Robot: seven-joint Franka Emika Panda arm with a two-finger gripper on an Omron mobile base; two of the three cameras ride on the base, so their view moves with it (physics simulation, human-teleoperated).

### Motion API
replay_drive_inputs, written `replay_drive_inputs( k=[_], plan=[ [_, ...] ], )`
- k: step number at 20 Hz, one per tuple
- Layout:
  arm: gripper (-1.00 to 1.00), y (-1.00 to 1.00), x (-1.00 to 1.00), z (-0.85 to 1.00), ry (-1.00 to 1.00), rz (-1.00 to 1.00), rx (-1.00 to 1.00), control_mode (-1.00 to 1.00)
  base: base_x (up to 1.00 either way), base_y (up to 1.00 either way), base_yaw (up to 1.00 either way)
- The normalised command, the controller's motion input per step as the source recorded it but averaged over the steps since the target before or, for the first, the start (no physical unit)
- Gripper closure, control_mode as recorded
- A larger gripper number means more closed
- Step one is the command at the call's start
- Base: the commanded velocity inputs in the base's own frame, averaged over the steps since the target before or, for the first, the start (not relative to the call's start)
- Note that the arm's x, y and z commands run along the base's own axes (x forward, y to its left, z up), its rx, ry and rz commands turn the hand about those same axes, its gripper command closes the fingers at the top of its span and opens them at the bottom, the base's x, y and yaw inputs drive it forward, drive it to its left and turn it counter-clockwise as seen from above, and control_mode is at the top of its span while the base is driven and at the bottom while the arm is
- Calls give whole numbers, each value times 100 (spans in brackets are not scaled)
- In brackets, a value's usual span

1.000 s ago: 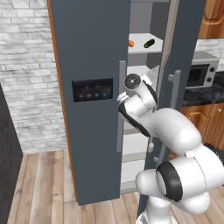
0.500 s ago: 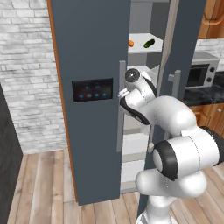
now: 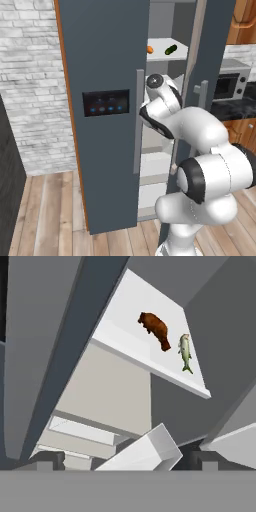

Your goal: Gather the cucumber and carrot from the fridge and place them on a tray on the dining counter. Then gather the chicken drumstick and fish from the fridge and place them on the other tray.

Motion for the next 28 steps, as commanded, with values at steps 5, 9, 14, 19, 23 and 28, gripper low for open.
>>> replay_drive_inputs(
  k=[5,9,14,19,23,28],
  plan=[
    [-100,-49,-46,0,0,-7,0,-100,0,0,0],
    [-100,-65,-51,0,0,-6,0,-100,0,0,0],
    [-100,-74,-59,2,0,-2,0,-100,0,0,0],
    [-100,-85,-57,7,0,-2,0,-100,0,0,0],
    [-100,-94,-53,5,0,-3,0,-100,0,0,0],
    [-100,-100,-27,1,0,-1,0,-100,0,0,0]
  ],
)
